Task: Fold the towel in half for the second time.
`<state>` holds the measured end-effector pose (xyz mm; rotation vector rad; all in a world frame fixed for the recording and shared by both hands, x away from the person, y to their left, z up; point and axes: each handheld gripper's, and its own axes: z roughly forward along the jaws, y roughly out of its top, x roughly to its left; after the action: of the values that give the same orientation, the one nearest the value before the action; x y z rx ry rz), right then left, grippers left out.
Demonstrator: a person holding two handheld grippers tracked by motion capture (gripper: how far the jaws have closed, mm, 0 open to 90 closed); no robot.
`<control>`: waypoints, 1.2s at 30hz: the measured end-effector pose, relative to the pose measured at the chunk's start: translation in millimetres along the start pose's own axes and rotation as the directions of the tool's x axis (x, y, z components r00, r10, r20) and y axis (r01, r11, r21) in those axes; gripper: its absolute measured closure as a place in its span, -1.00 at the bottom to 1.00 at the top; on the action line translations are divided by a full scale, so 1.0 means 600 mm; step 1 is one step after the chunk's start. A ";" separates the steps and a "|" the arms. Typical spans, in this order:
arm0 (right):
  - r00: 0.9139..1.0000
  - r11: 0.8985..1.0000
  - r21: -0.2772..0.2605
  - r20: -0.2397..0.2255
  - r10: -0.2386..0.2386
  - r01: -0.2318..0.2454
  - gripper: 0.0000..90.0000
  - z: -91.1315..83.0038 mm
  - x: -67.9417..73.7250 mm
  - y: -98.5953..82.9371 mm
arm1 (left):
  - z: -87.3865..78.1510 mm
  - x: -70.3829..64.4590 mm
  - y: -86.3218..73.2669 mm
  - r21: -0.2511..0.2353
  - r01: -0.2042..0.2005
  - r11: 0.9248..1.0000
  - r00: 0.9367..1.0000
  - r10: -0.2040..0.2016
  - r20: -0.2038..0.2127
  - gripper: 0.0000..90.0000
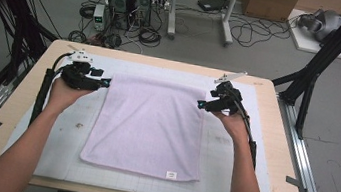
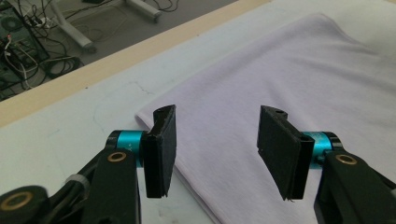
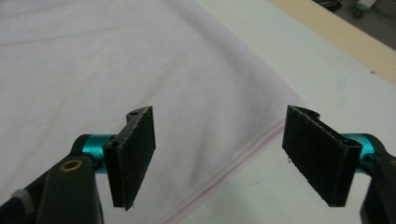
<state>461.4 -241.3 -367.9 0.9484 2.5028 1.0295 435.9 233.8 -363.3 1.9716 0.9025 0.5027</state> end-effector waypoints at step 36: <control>0.986 0.990 0.027 -0.084 0.143 -0.142 0.88 0.116 -0.066 -0.051 | 0.150 0.051 -0.057 0.188 0.136 0.973 0.991 -0.136 -0.015 0.89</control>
<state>509.3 -247.1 -438.7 1.1267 2.5510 1.1103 500.1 219.1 -439.9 2.0607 1.1126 0.3510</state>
